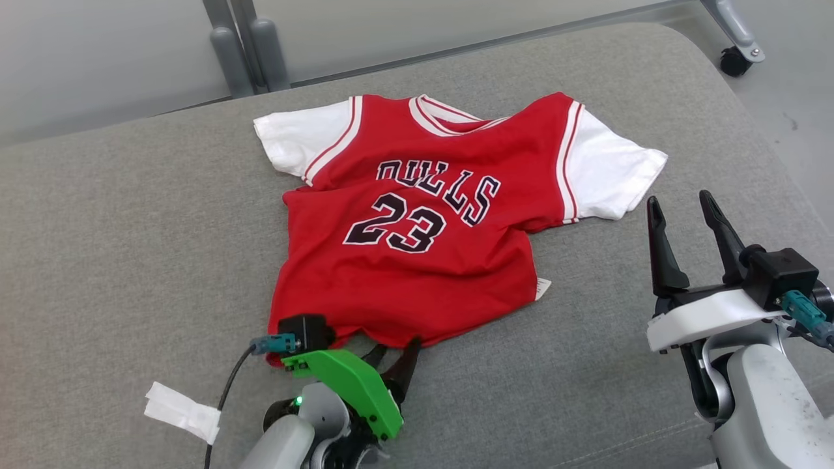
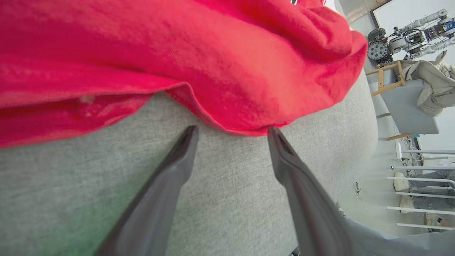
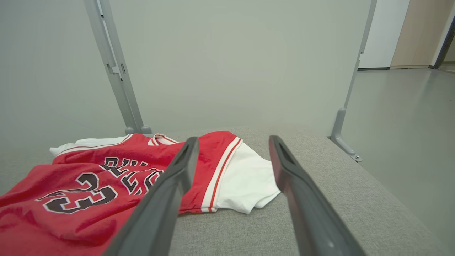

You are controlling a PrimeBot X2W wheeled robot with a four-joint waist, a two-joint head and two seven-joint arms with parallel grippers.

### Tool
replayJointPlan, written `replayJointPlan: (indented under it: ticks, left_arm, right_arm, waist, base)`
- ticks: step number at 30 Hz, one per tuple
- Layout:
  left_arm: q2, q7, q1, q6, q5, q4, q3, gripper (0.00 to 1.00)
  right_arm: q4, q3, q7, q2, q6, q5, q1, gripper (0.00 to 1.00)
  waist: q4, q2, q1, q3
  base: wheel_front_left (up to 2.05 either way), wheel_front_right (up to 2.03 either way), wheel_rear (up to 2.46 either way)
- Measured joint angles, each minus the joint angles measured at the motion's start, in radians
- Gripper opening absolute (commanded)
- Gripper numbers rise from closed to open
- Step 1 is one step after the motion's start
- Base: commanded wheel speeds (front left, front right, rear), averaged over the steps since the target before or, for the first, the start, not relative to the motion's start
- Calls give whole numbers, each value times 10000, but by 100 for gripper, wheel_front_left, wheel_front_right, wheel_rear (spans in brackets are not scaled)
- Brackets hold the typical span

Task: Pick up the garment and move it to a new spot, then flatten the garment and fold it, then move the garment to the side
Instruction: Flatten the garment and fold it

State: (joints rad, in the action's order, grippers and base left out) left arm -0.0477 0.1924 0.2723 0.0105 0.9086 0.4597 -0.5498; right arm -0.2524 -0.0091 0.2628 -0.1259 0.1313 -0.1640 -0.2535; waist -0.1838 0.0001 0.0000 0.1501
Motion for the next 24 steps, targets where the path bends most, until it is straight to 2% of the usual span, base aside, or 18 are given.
replayJointPlan:
  ticks: [5,8,9,10,11,12,17,20,23,24]
  left_arm:
    - [6,12,615,362,1248,345,-253,100]
    - [12,15,1079,479,1461,673,-569,100]
    - [10,-25,1198,485,1603,765,-671,83]
    - [8,-105,1298,485,1641,857,-780,36]
    - [13,-247,1421,508,1643,991,-911,23]
    - [13,-357,1533,514,1647,1118,-1024,0]
    - [8,-635,1785,412,1820,1448,-1467,0]
    - [-10,-688,1910,201,1799,1329,-1572,0]
    - [-397,-579,2025,102,1616,848,-1611,0]
    - [-706,-504,2055,105,1588,621,-1567,0]
  right_arm:
    - [2,-19,0,42,0,-23,-95,100]
    - [-4,-27,0,86,0,-23,-162,100]
    - [-13,-21,0,94,0,-23,-175,100]
    - [-17,-15,0,98,0,-23,-177,100]
    - [-29,0,0,107,0,-23,-180,100]
    - [-46,10,0,115,0,-21,-183,100]
    - [-59,-82,0,69,0,-8,-170,100]
    - [-84,-138,0,36,0,6,-90,100]
    - [-161,-167,0,-4,0,10,86,100]
    - [-176,-163,0,-15,0,12,127,100]
  waist:
    - [-228,0,0,264]
    - [-268,0,0,368]
    - [-260,0,0,386]
    - [-243,0,0,391]
    - [-210,0,0,389]
    - [-170,0,0,381]
    - [127,0,0,292]
    - [388,0,0,184]
    - [680,0,0,40]
    - [786,0,0,-17]
  base:
    - [0,0,0]
    - [0,0,0]
    - [0,0,0]
    - [0,0,0]
    - [0,0,0]
    - [0,0,0]
    - [0,0,0]
    - [0,0,0]
    - [0,0,0]
    - [0,0,0]
